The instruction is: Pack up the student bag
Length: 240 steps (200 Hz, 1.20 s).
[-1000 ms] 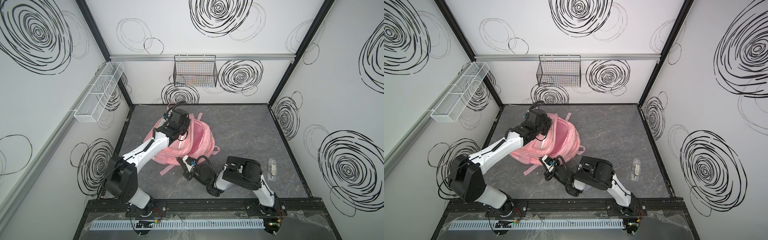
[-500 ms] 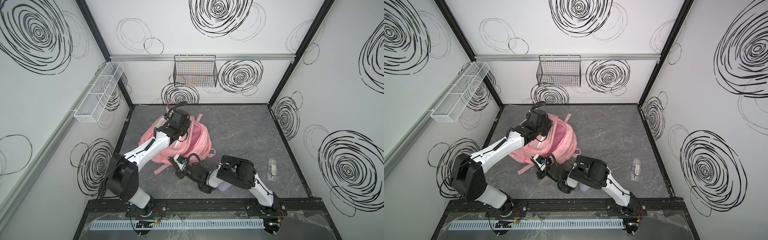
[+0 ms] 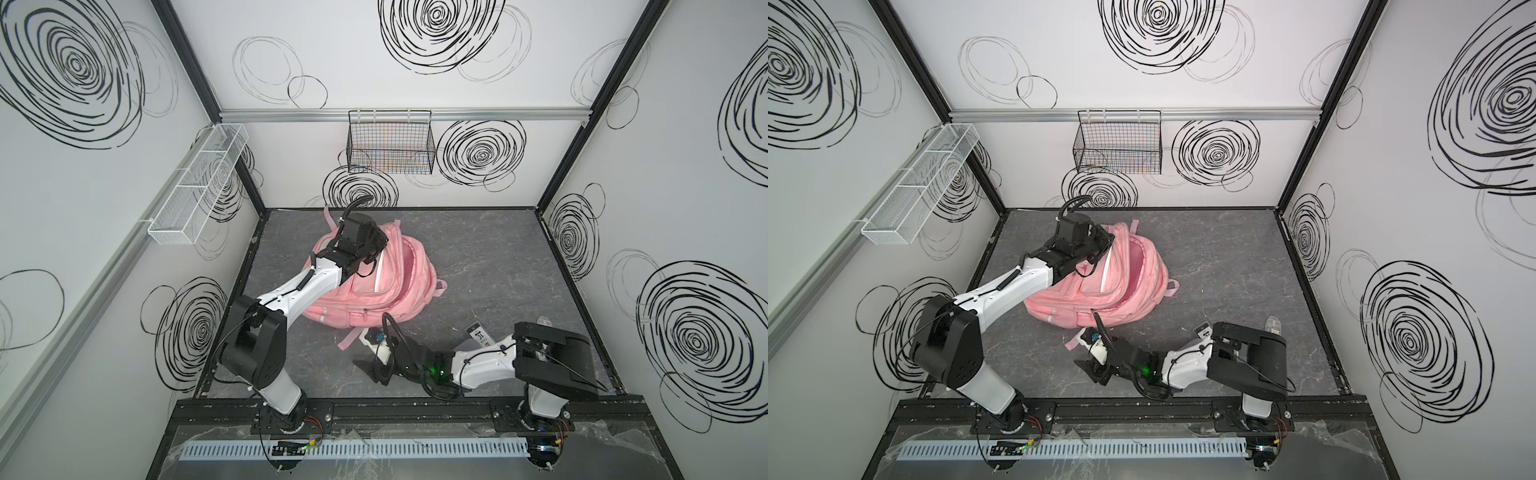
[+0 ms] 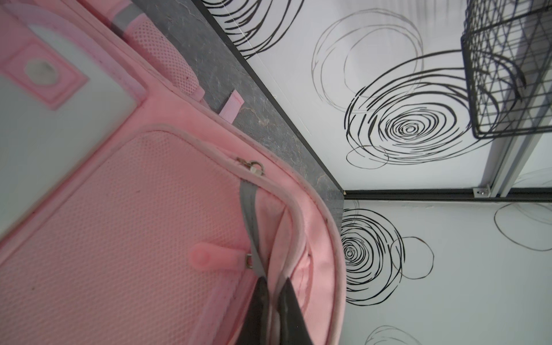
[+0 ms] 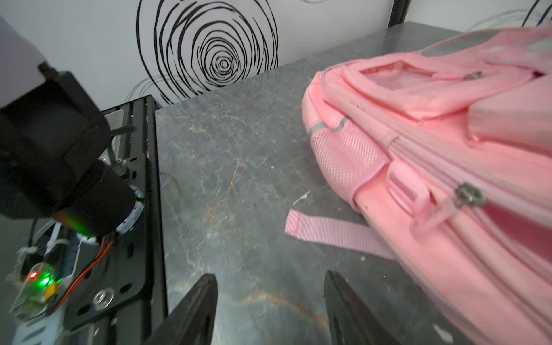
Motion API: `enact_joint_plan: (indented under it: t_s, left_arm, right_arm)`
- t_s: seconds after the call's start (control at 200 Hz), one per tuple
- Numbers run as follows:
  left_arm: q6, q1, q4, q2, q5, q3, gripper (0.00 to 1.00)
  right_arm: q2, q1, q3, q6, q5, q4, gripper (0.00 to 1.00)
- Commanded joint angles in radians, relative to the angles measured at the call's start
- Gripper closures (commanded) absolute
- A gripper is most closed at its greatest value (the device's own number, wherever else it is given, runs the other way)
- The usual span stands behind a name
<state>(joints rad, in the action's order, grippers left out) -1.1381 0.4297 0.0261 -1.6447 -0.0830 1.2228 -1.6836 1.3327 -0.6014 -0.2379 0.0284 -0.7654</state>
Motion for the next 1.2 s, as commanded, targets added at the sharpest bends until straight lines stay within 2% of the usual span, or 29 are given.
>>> enact_joint_plan:
  t_s: [0.0,0.2,0.28,0.365,0.43,0.515,0.575,0.68,0.765,0.825,0.945,0.965,0.98,0.985,1.021,1.076,1.196]
  left_arm:
    - [0.095,0.0,-0.101,-0.015,-0.069,0.006,1.0]
    - [0.22,0.006,-0.057,-0.038,-0.135,0.015,1.0]
    - [0.305,0.009,-0.022,-0.017,-0.129,0.008,1.0]
    - [0.409,0.011,0.019,0.013,-0.121,-0.002,1.0]
    - [0.488,0.017,0.058,0.03,-0.128,-0.004,1.0]
    - [0.61,0.034,0.135,0.028,-0.143,0.015,1.0]
    - [0.675,0.048,0.184,0.019,-0.14,0.024,1.0]
    - [0.755,0.067,0.227,0.013,-0.131,0.022,1.0]
    - [0.778,0.079,0.247,0.01,-0.107,0.027,0.98]
    - [0.782,0.081,0.249,0.012,-0.117,0.029,0.79]
    - [0.797,0.082,0.25,0.039,-0.123,0.026,0.41]
    - [0.804,0.082,0.251,0.048,-0.122,0.025,0.36]
    - [0.809,0.081,0.254,0.054,-0.121,0.024,0.33]
    - [0.81,0.082,0.254,0.057,-0.119,0.024,0.31]
    - [0.825,0.084,0.263,0.073,-0.11,0.022,0.24]
    - [0.845,0.084,0.274,0.103,-0.093,0.015,0.18]
    - [0.899,0.106,0.267,0.186,-0.028,-0.044,0.16]
  right_arm:
    - [0.071,0.017,0.058,-0.106,0.069,0.138,0.36]
    - [0.255,0.061,0.057,-0.183,0.258,0.369,0.35]
    - [0.351,0.069,0.028,-0.308,0.36,0.556,0.36]
    - [0.424,0.082,-0.039,-0.458,0.41,0.796,0.36]
    - [0.465,0.097,-0.077,-0.544,0.397,0.941,0.36]
    - [0.511,0.105,-0.103,-0.54,0.278,1.063,0.35]
    - [0.54,0.105,-0.139,-0.545,0.244,1.186,0.34]
    - [0.594,0.103,-0.209,-0.608,0.284,1.388,0.33]
    - [0.639,0.097,-0.237,-0.783,0.359,1.538,0.29]
    - [0.676,0.082,-0.247,-0.934,0.367,1.611,0.27]
    - [0.736,0.073,-0.216,-1.191,0.332,1.64,0.26]
    - [0.742,0.074,-0.205,-1.229,0.327,1.64,0.23]
    - [0.746,0.073,-0.196,-1.258,0.324,1.642,0.06]
    - [0.747,0.073,-0.192,-1.265,0.324,1.642,0.03]
    - [0.75,0.074,-0.173,-1.321,0.321,1.643,0.0]
    - [0.744,0.073,-0.145,-1.385,0.311,1.641,0.0]
    - [0.697,0.073,-0.13,-1.447,0.303,1.632,0.0]
